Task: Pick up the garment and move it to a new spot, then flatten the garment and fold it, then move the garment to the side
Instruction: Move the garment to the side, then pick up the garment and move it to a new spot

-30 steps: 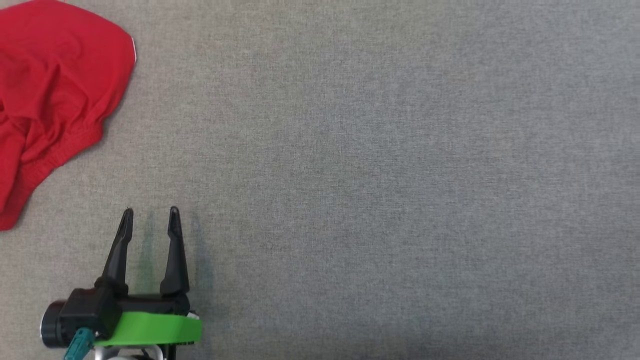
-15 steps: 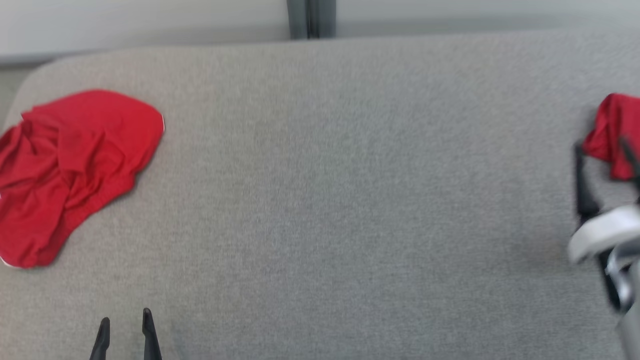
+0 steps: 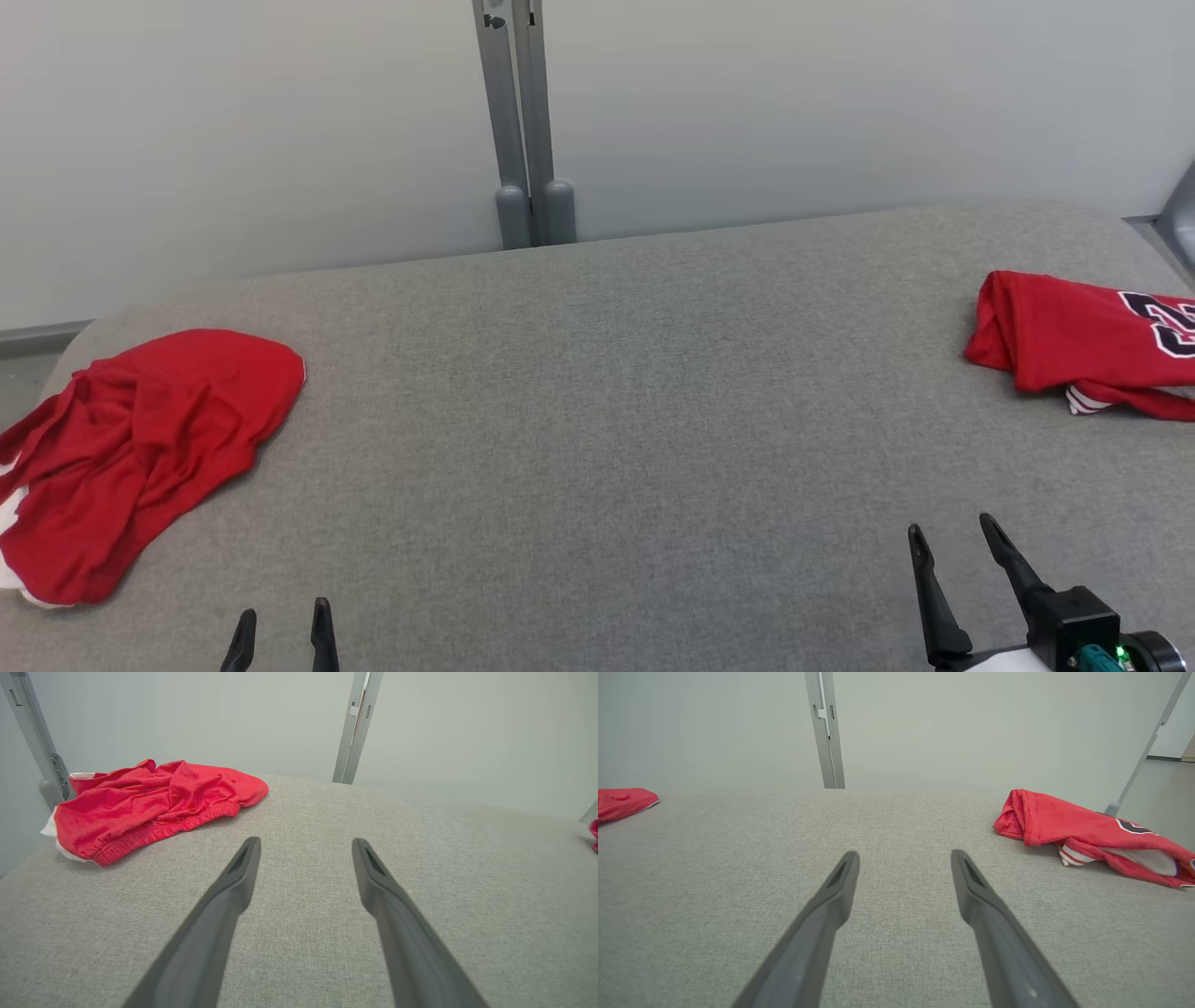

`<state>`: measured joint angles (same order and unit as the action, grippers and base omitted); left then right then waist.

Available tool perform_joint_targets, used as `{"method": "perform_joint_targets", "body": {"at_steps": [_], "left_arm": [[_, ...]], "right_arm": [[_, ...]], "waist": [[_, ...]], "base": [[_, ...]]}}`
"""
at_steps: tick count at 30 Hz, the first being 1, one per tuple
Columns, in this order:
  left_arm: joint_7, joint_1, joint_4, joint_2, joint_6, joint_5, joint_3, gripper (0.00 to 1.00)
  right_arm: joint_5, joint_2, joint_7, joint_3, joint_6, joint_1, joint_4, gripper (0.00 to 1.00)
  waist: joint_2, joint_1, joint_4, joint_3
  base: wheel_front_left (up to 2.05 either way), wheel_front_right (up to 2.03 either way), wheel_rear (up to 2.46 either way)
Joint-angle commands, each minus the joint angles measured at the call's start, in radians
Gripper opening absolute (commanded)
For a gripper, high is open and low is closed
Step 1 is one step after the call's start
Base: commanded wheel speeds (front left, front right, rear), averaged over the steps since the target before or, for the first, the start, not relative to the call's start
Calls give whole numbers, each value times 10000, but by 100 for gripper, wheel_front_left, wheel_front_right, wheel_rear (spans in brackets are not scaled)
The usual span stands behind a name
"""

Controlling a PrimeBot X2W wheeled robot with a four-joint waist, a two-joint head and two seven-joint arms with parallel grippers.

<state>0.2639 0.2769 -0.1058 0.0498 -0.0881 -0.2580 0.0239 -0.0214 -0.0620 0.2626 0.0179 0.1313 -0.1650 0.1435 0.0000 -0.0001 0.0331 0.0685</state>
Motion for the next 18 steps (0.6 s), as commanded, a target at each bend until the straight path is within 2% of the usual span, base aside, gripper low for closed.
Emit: {"method": "perform_joint_targets", "body": {"at_steps": [1,6,18], "left_arm": [[0,-144,-75,18,-93,-16,-42,100],[0,-299,-216,18,-245,45,-48,100],[0,-391,-290,18,-307,80,-7,100]], "right_arm": [[137,39,24,24,-11,-154,-70,100],[115,105,25,62,-11,-190,7,100],[-6,106,26,130,-11,-72,36,100]], "waist": [[0,1,270,195],[0,1,292,145],[0,1,-23,121]], "base": [[0,0,0],[0,0,0],[0,0,0]]}}
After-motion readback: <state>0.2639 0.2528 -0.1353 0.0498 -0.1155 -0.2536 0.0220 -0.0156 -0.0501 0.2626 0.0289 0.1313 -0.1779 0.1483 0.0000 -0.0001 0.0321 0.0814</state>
